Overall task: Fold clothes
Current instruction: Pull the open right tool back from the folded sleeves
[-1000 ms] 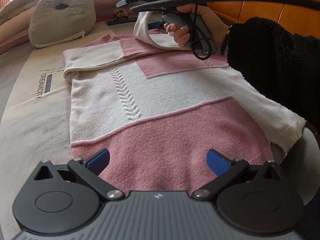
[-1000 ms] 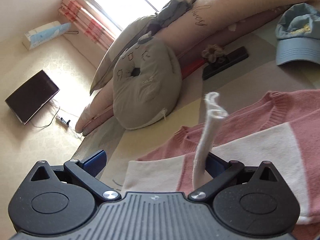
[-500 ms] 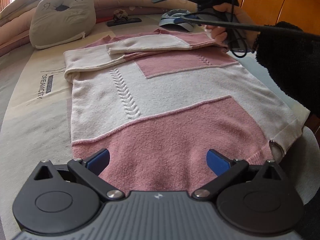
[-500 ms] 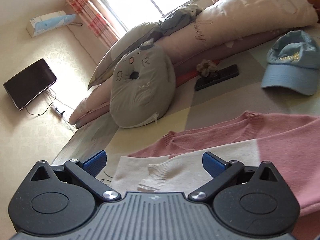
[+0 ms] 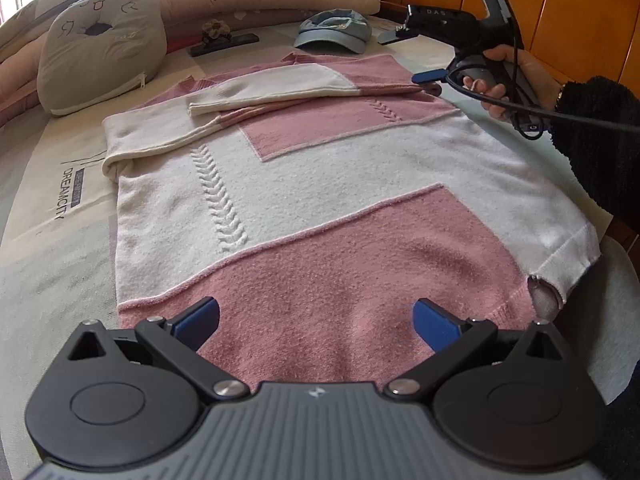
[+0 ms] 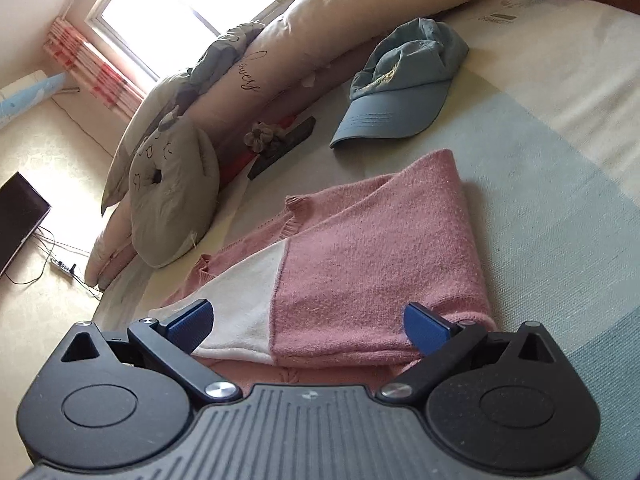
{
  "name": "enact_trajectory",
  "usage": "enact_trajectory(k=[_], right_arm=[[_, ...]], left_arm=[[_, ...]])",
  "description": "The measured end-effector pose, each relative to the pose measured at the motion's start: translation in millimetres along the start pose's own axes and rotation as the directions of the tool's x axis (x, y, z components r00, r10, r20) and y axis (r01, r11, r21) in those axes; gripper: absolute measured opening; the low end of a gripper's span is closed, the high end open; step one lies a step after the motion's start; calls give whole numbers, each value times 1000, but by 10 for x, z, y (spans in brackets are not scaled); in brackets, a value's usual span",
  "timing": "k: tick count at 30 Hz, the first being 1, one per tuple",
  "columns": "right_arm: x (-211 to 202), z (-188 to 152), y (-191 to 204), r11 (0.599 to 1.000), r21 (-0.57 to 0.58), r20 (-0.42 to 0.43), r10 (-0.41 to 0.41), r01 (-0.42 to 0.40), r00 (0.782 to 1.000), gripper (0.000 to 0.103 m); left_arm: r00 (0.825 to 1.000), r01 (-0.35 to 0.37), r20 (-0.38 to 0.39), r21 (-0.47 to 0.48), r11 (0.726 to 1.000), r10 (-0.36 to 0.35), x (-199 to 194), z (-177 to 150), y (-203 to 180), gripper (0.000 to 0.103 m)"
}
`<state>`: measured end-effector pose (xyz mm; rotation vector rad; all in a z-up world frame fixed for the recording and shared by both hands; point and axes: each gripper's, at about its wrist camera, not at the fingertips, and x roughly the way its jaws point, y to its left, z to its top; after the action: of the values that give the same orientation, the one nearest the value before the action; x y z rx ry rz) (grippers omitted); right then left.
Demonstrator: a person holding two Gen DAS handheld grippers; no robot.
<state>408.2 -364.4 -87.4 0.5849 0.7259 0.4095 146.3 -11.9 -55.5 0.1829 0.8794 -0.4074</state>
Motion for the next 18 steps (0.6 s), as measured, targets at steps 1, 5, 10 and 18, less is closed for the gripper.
enact_trajectory(k=[1,5,10,18], right_arm=[[-30,17,59,1000,-25,9,-6,6,1000,103],[-113,49,133,995,-86,37,-52,55,998,103],[-144,20,-1,986,-96,5,-133,133,991,103],[-384,-104,26,901,-256,70,-344,350,936,103]], left_arm=[[1000,-4,1,2,1000,4,-2,9,-8,102],[1000,-6,6,1,1000,6,-11,37,-26,102],[1000,-16,0,11,1000,16,-9,36,-28,102],[1000,-1,-2,17,1000,1,25,62,-55,102]])
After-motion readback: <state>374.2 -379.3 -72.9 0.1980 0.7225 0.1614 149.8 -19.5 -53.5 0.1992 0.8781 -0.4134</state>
